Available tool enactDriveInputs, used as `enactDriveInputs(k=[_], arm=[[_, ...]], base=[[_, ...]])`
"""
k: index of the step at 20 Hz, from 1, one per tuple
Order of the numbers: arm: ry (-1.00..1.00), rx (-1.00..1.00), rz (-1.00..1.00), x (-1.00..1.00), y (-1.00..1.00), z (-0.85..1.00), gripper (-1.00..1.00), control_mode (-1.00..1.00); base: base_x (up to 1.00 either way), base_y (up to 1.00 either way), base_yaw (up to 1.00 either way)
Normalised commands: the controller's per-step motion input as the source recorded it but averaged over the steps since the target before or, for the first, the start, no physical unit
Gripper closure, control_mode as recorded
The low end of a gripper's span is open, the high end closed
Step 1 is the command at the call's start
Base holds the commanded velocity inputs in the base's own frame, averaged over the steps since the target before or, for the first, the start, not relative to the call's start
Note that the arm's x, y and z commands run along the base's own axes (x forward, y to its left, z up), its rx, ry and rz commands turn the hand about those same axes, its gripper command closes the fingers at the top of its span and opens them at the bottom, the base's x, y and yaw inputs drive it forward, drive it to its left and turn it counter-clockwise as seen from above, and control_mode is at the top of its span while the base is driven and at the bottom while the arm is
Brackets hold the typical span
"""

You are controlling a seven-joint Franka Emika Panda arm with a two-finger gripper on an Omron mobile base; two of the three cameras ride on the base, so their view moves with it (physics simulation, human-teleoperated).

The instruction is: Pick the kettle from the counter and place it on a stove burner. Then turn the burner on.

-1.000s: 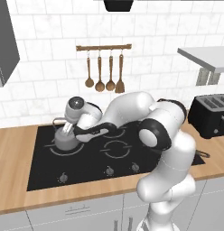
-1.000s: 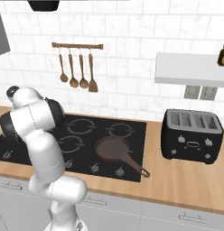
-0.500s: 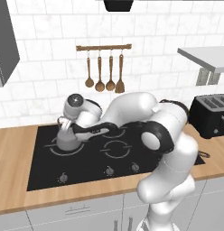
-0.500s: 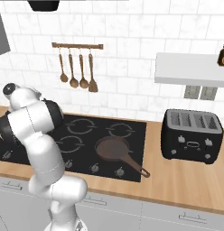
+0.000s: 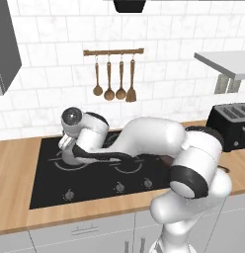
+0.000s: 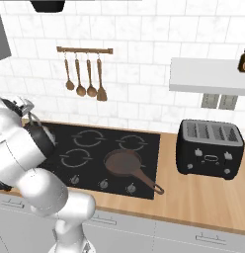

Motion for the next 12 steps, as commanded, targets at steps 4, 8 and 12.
enactDriveInputs(k=[4,8,12], arm=[[-0.07,0.02,-0.55,-1.0,0.45,-0.12,-1.0,-1.0],[-0.02,0.02,-0.71,-1.0,0.36,-0.44,-1.0,-1.0],[0.24,0.04,-0.75,-0.79,0.21,-0.54,-1.0,-1.0]], base=[[0.0,0.0,0.0],[0.0,0.0,0.0],[0.0,0.0,0.0]])
